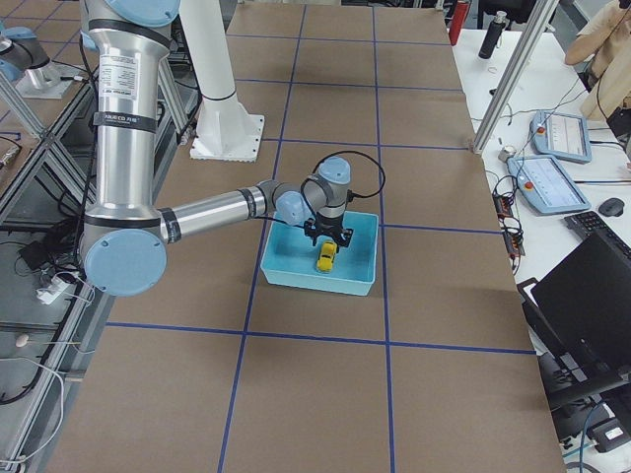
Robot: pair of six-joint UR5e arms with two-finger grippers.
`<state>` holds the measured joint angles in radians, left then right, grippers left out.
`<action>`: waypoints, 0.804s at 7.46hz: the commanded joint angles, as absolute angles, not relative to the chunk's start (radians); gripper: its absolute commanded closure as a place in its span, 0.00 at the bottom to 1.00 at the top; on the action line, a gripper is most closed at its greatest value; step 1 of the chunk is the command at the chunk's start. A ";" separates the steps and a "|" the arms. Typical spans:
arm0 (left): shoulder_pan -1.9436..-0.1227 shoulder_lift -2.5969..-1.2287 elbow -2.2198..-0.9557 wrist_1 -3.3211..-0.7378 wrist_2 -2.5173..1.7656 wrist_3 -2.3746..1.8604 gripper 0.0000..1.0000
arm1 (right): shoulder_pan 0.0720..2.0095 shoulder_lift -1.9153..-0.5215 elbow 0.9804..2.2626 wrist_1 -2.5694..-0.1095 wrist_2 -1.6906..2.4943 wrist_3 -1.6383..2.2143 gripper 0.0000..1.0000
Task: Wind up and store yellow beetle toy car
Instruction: 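Lower the car into the bin and open the right gripper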
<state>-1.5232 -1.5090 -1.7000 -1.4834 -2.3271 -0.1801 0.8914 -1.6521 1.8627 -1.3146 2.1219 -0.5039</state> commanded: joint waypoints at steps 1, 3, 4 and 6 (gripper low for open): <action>-1.523 -1.508 -1.701 -1.483 -2.327 -0.181 0.00 | 0.916 -1.652 1.890 -1.316 2.161 -0.508 0.00; -1.523 -1.506 -1.701 -1.483 -2.327 -0.181 0.00 | 1.137 -1.669 1.902 -1.360 2.288 -0.518 0.00; -1.523 -1.506 -1.701 -1.483 -2.327 -0.181 0.00 | 1.292 -1.666 1.898 -1.475 2.356 -0.559 0.01; -1.523 -1.506 -1.701 -1.483 -2.327 -0.179 0.00 | 1.525 -1.655 1.867 -1.729 2.353 -0.618 0.01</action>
